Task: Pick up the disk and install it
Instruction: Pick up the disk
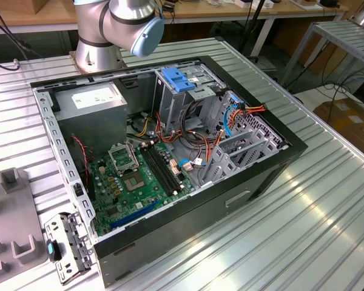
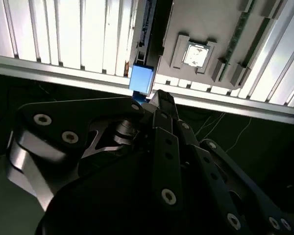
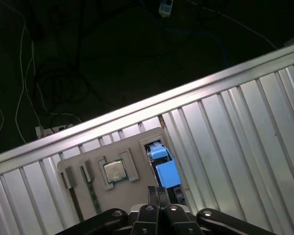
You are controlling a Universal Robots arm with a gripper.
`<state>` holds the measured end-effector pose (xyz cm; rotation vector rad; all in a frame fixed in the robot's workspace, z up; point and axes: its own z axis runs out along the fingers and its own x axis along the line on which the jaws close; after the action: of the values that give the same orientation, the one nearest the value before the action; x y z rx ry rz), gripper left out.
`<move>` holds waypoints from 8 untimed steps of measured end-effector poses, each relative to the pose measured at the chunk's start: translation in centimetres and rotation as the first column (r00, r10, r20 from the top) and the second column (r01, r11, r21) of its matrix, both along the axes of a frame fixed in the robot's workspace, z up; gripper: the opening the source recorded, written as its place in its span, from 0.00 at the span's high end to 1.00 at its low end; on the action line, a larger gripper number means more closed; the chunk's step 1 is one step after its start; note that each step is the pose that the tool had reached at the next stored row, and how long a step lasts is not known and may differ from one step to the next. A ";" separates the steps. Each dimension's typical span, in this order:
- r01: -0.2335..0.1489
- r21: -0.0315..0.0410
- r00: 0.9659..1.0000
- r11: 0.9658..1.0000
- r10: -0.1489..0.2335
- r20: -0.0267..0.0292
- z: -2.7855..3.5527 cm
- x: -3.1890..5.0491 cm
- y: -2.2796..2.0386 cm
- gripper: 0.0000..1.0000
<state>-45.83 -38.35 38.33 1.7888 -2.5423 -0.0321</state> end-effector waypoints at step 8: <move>-0.142 0.000 0.990 0.990 0.142 0.000 -0.02 0.03 0.00 0.89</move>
<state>-45.80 -38.35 38.31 1.9640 -2.4079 -0.0284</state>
